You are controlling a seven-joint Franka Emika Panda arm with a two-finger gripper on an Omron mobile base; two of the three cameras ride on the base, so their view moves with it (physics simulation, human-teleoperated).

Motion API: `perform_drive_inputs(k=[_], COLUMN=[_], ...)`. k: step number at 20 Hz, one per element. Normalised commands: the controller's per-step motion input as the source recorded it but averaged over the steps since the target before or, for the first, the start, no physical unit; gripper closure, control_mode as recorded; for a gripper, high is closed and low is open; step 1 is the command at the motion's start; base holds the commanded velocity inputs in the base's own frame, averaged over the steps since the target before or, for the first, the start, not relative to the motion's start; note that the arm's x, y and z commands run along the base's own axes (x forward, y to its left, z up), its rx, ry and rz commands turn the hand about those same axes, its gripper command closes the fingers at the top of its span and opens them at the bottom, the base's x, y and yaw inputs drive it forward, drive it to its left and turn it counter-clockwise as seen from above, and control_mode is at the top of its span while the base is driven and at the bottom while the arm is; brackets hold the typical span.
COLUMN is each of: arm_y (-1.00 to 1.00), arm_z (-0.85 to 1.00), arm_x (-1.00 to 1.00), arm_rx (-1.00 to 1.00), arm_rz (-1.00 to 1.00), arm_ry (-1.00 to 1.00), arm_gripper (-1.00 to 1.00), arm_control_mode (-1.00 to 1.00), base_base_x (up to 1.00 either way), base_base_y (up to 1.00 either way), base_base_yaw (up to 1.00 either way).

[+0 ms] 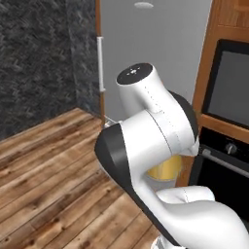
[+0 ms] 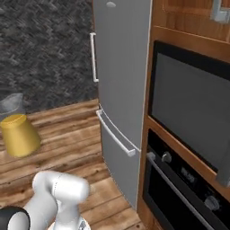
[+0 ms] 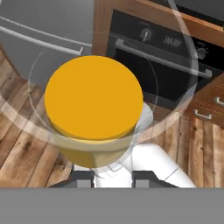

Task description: There is a tray on the dining counter. Grab the cup, mug, and pitcher and place them on the tray. The pitcher may be placed next to the tray if it cannot fit the tray.

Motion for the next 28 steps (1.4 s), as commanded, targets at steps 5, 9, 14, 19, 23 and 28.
perform_drive_inputs(k=[5,9,14,19,23,28], arm_y=[0.0,0.0,0.0,0.0,0.0,0.0], arm_z=[0.0,0.0,0.0,0.0,0.0,0.0], arm_x=[0.0,0.0,0.0,0.0,0.0,0.0], arm_rx=[0.0,0.0,0.0,0.0,0.0,0.0], arm_rz=[0.0,0.0,0.0,0.0,0.0,0.0], arm_ry=[0.0,0.0,0.0,0.0,0.0,0.0], arm_gripper=[1.0,1.0,1.0,1.0,1.0,1.0], arm_control_mode=[1.0,1.0,1.0,1.0,1.0,1.0], base_base_x=[1.0,1.0,1.0,1.0,1.0,1.0], base_base_y=[0.65,0.66,0.55,0.42,0.31,0.3], base_base_yaw=[0.24,0.24,0.27,0.33,0.39,0.41])
